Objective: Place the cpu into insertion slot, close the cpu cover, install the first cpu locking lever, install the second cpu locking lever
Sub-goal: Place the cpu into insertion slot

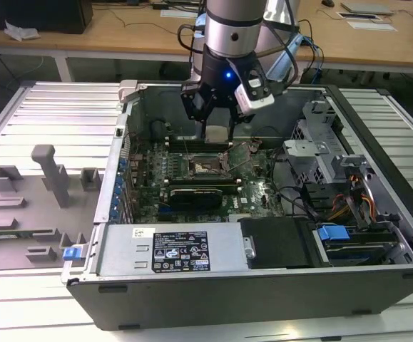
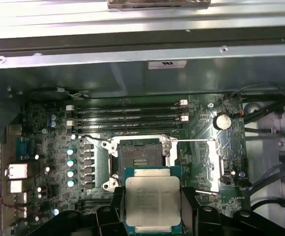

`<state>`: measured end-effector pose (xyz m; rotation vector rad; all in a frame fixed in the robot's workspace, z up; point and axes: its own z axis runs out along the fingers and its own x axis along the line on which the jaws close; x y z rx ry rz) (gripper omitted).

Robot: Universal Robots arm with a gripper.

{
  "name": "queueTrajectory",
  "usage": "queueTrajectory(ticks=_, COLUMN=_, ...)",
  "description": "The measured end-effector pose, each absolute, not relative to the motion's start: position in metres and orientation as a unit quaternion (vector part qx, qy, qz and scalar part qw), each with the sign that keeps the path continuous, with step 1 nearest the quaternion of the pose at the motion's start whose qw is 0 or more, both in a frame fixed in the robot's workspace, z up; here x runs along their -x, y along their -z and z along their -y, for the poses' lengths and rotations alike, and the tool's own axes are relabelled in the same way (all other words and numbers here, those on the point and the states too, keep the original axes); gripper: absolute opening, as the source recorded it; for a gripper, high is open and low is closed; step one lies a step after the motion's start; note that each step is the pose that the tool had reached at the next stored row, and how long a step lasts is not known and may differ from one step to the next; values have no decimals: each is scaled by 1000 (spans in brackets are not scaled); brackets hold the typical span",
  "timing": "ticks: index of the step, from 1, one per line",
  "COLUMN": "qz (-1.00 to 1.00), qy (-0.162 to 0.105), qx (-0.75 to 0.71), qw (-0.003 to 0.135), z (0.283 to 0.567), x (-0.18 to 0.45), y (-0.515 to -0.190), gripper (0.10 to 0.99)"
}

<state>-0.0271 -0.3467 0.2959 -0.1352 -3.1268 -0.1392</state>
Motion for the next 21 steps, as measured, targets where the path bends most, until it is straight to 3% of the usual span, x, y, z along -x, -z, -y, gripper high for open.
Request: queueTrajectory(ticks=21, qz=952, qy=43, qx=302, qw=-7, z=347, x=27, y=-290, gripper=541)
